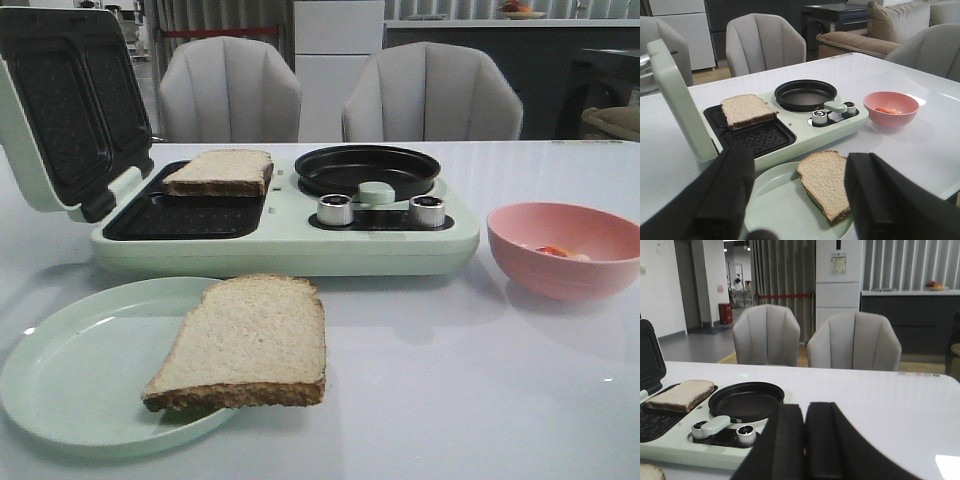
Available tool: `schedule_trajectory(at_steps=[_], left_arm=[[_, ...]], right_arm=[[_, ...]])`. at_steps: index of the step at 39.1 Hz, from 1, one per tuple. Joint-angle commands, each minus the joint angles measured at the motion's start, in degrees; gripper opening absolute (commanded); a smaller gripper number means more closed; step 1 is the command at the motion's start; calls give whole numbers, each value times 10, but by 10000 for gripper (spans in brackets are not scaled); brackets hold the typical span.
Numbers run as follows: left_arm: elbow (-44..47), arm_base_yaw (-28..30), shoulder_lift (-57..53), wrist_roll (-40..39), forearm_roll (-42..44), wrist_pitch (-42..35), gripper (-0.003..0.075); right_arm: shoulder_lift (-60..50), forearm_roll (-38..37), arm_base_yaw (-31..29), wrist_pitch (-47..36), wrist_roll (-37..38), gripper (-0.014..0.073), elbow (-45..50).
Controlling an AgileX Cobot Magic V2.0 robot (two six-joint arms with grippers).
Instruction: Make breakfast with bread and shrimp
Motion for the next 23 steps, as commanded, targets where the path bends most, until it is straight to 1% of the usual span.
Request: schedule_trajectory(at_steps=[1,2,5,13,17,20,23], left_arm=[[-13,0,-7,-7,-5,-49,457],[-13,0,-7,-7,-5,-49,457],[-13,0,-7,-7,-5,-49,457],[-13,0,-7,-7,-5,-48,457],[-13,0,-7,-7,-5,-48,457],[-13,0,-7,-7,-5,-48,457],[-13,0,-7,-7,-5,-48,457]], right_arm=[[66,7,0,51,-4,142,-84],[81,7,0,82,-4,142,-99],[115,6,0,122,-4,142,-122],[154,15,0,136,-4,142,-120],[176,24,0,135,-4,148,-136],[211,41,0,158,-4,211,-160],[259,53,0,193,-4,336,-191]])
